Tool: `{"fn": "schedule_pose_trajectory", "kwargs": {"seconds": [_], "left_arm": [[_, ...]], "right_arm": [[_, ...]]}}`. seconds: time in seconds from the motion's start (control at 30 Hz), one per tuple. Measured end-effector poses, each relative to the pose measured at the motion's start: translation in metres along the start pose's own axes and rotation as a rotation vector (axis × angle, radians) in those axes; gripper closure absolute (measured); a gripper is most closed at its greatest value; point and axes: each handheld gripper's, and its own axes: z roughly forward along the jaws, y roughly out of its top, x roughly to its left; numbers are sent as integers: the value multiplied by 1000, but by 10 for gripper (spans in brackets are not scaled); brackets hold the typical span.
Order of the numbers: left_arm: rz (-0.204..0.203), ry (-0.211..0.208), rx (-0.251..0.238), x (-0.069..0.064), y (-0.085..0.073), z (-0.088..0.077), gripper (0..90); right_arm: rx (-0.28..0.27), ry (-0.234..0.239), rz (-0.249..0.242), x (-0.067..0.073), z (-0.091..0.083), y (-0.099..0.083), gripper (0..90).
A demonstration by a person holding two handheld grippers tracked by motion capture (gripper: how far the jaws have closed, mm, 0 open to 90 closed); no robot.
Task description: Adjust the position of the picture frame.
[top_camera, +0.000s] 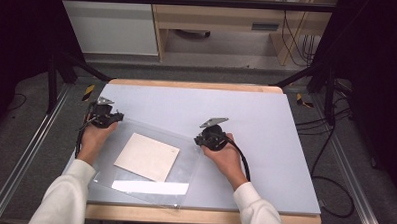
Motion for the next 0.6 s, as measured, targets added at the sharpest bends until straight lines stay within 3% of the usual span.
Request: {"fn": "schedule_pose_trajectory", "kwargs": {"seconds": [0.3, 0.6], "left_arm": [[16, -16, -16, -5, 12, -21, 849], [31, -47, -27, -23, 29, -36, 845]], "right_arm": [[-9, -22, -30, -2, -21, 19, 809], [-11, -18, -4, -20, -50, 27, 803]]}}
